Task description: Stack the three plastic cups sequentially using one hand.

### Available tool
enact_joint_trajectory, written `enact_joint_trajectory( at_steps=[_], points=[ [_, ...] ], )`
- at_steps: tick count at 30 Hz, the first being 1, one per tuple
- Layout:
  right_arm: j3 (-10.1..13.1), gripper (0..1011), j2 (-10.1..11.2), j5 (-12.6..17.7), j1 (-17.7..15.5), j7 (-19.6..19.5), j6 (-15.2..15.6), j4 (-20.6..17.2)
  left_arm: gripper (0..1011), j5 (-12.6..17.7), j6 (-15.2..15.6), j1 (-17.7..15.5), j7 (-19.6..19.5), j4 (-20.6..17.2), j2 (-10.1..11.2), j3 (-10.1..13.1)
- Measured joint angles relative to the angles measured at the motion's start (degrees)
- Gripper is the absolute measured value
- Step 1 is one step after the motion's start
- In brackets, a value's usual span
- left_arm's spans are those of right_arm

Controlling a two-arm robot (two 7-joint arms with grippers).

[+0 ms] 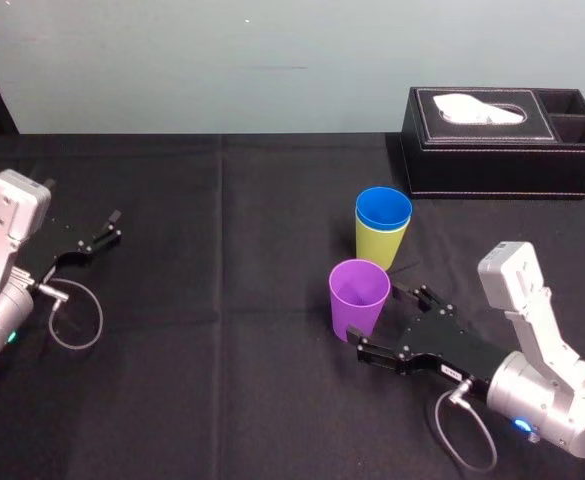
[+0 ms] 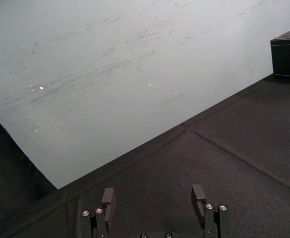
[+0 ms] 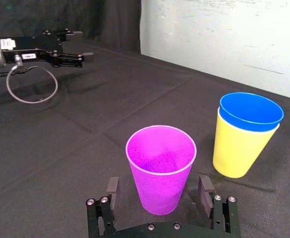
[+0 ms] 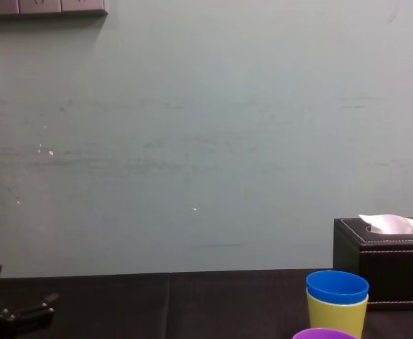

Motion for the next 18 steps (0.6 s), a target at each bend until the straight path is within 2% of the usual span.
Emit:
enact_joint_trajectory(
  at_steps=[12, 18],
  points=[
    [-1.47, 1000, -2.96, -1.85, 2.48, -1.61, 0.71, 2.87, 1012, 0.00, 0.00, 0.00, 0.00, 0.00, 0.00, 0.00],
    [-1.64, 1000, -3.65, -2.26, 3.04, -1.77, 0.65, 3.25, 1011, 0.00, 0.00, 0.00, 0.00, 0.00, 0.00, 0.00]
  ],
)
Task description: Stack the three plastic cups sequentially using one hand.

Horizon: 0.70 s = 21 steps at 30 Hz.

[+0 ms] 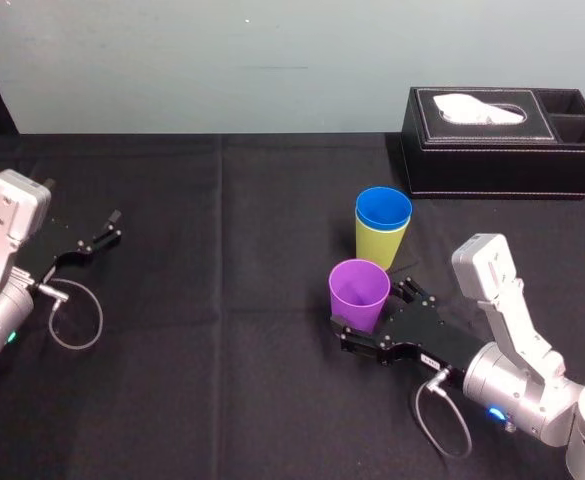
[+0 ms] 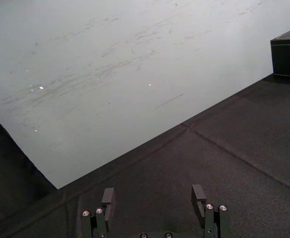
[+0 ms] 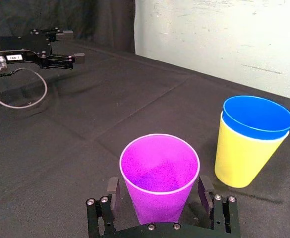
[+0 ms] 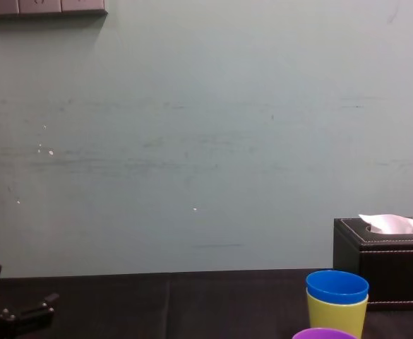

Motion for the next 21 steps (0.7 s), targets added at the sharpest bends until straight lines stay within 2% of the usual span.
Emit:
enact_joint_trajectory(
  at_steps=[21],
  points=[
    [-0.21, 1000, -1.26, -0.74, 0.44, -0.43, 0.76, 0.11, 1011, 0.00, 0.00, 0.00, 0.00, 0.00, 0.00, 0.00]
  ],
)
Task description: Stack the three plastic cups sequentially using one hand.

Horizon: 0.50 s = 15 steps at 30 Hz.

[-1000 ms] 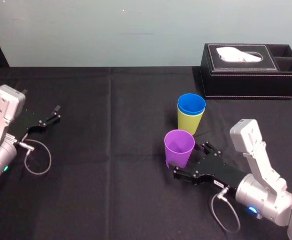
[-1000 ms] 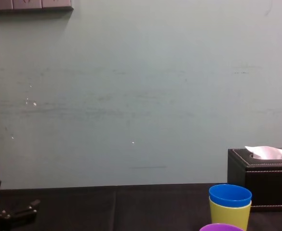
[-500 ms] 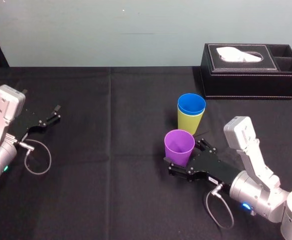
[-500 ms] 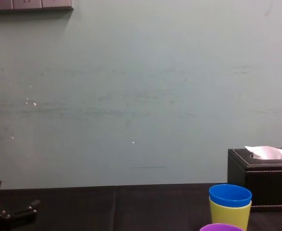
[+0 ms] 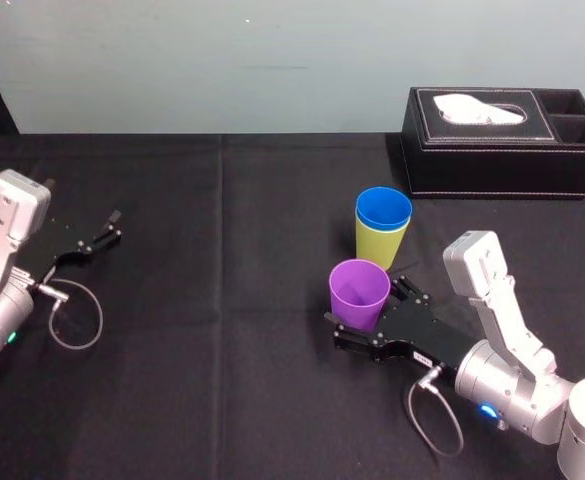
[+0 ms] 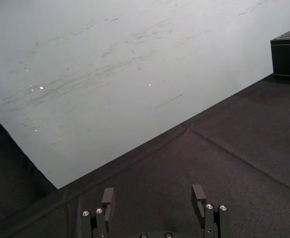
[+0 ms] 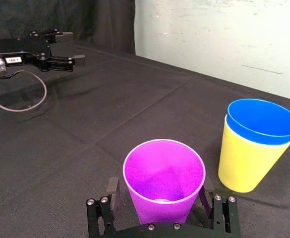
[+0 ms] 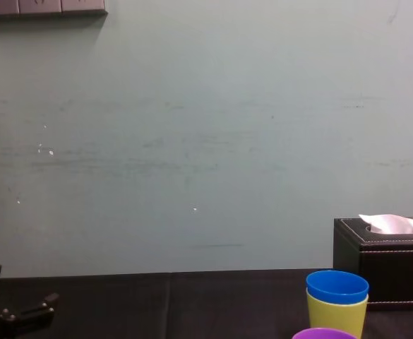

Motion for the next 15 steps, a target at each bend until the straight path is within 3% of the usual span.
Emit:
enact_joint_trajectory(
  at_steps=[11, 15],
  points=[
    [0.04, 997, 0.07, 0.00, -0.02, 0.00, -0.01, -0.05, 1011, 0.00, 0.00, 0.00, 0.00, 0.00, 0.00, 0.00],
    [0.04, 947, 0.09, 0.01, -0.04, 0.01, -0.01, -0.06, 1011, 0.00, 0.00, 0.00, 0.00, 0.00, 0.00, 0.00]
  ],
)
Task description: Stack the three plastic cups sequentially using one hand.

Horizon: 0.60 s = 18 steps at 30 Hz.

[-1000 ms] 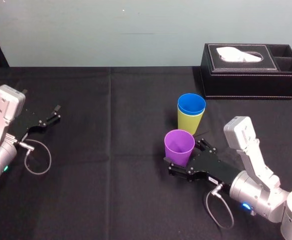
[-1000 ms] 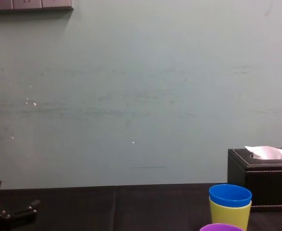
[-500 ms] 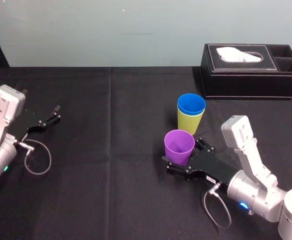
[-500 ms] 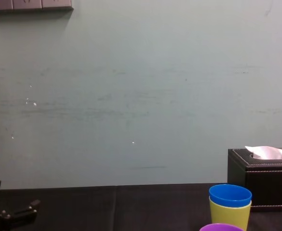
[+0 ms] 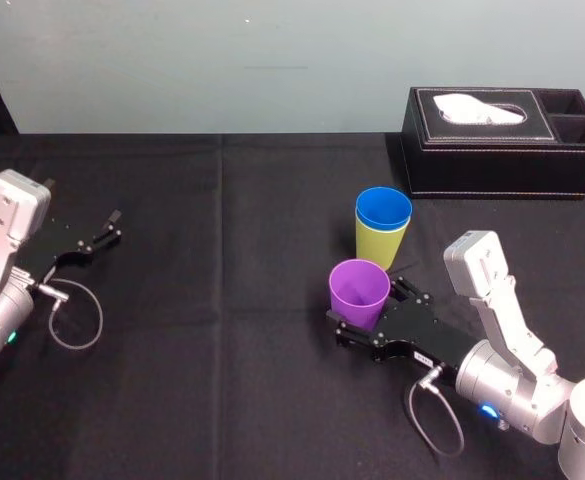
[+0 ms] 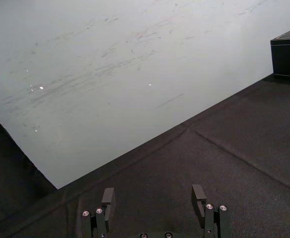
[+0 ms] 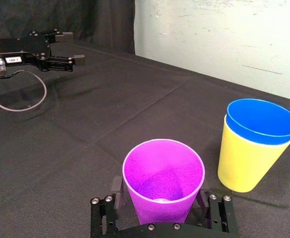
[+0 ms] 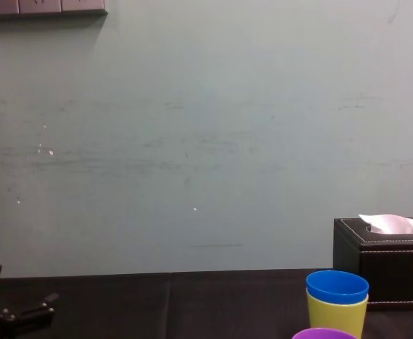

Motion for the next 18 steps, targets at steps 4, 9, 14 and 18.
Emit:
enact_joint_trajectory(
  at_steps=[4, 9, 14, 18],
  points=[
    [0.00, 815, 0.02, 0.00, -0.02, 0.02, 0.00, 0.00, 1011, 0.00, 0.00, 0.00, 0.00, 0.00, 0.00, 0.00],
    [0.00, 743, 0.04, 0.02, -0.03, 0.04, 0.00, 0.00, 1011, 0.00, 0.00, 0.00, 0.00, 0.00, 0.00, 0.00],
    [0.00, 724, 0.21, 0.02, -0.18, 0.06, 0.04, -0.31, 1011, 0.00, 0.00, 0.00, 0.00, 0.00, 0.00, 0.00],
    [0.51, 724, 0.83, 0.13, -0.76, 0.05, 1.23, -2.45, 1011, 0.00, 0.00, 0.00, 0.00, 0.00, 0.00, 0.00]
  ],
)
